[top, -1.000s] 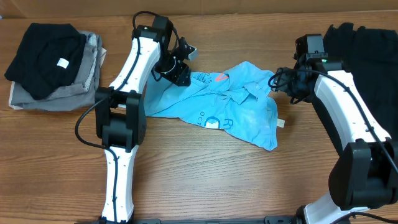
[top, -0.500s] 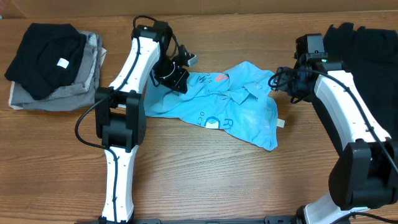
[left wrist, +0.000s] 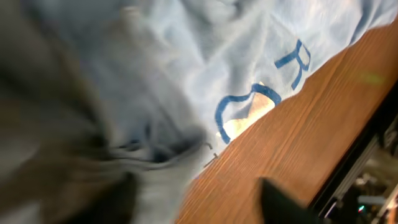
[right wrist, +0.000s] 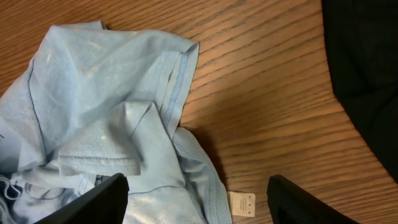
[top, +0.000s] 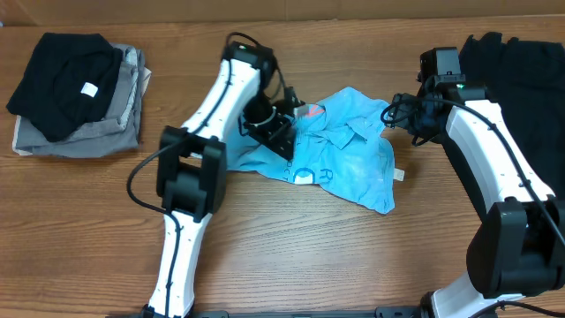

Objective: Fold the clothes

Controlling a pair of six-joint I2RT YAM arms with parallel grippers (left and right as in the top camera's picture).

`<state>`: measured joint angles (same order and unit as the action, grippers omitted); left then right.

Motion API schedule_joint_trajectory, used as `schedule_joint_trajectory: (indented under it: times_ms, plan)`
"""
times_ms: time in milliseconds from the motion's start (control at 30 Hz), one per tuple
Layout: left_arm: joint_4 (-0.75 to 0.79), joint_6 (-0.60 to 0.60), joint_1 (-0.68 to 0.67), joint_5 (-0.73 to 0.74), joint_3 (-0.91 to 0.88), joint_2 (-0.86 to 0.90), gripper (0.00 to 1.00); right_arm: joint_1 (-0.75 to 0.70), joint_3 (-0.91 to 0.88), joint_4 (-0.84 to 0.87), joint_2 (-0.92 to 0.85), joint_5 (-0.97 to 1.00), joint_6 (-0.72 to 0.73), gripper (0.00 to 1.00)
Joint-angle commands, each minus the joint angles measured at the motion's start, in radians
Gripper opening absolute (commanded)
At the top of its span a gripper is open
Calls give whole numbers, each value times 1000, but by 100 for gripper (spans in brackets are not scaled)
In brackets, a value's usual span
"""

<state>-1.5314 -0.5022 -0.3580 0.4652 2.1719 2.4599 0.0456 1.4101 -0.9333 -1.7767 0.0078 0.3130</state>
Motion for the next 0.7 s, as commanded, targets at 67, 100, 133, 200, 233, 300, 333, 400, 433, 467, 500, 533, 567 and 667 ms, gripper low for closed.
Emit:
schedule_joint_trajectory:
  times_ms: [67, 100, 133, 200, 233, 300, 333, 400, 433, 467, 500, 533, 567, 667]
  plan:
    - [-1, -6, -31, -136, 12, -7, 96, -8, -6, 8, -5, 14, -6, 75]
    - [2, 0, -31, -130, 14, -7, 98, -8, -6, 8, -5, 14, -6, 75]
    - [3, 19, -31, -126, 21, -7, 99, -8, -6, 9, -5, 14, -6, 76]
    - [-5, 58, -26, -120, 48, -7, 100, -8, -6, 10, -5, 14, -6, 76]
    - [-14, 65, -24, -109, 68, -9, 100, -8, -6, 10, -5, 14, -6, 76]
    - [-56, 64, -19, -56, 138, -13, 100, -8, -6, 14, -5, 14, -6, 76]
    - [-72, 60, -18, -32, 177, -17, 100, -8, -6, 16, -5, 14, -6, 77]
    - [-104, 56, -16, 14, 266, -29, 100, -8, -6, 21, -6, 13, -2, 77]
    - [-119, 53, -15, 37, 316, -35, 100, -8, -6, 23, -7, 13, -1, 78]
    - [-126, 53, -15, 53, 357, -39, 100, -8, -6, 23, -10, 13, 2, 78]
    - [-134, 53, -15, 66, 409, -46, 100, -8, -6, 23, -13, 5, 2, 78]
    - [-138, 55, -14, 74, 467, -52, 100, -8, -7, 23, -18, -9, 2, 78]
    - [-139, 64, -12, 76, 514, -60, 100, -8, -9, 24, -24, -29, 1, 79]
    - [-128, 121, 3, 58, 639, -76, 100, -8, -13, 23, -55, -92, 1, 79]
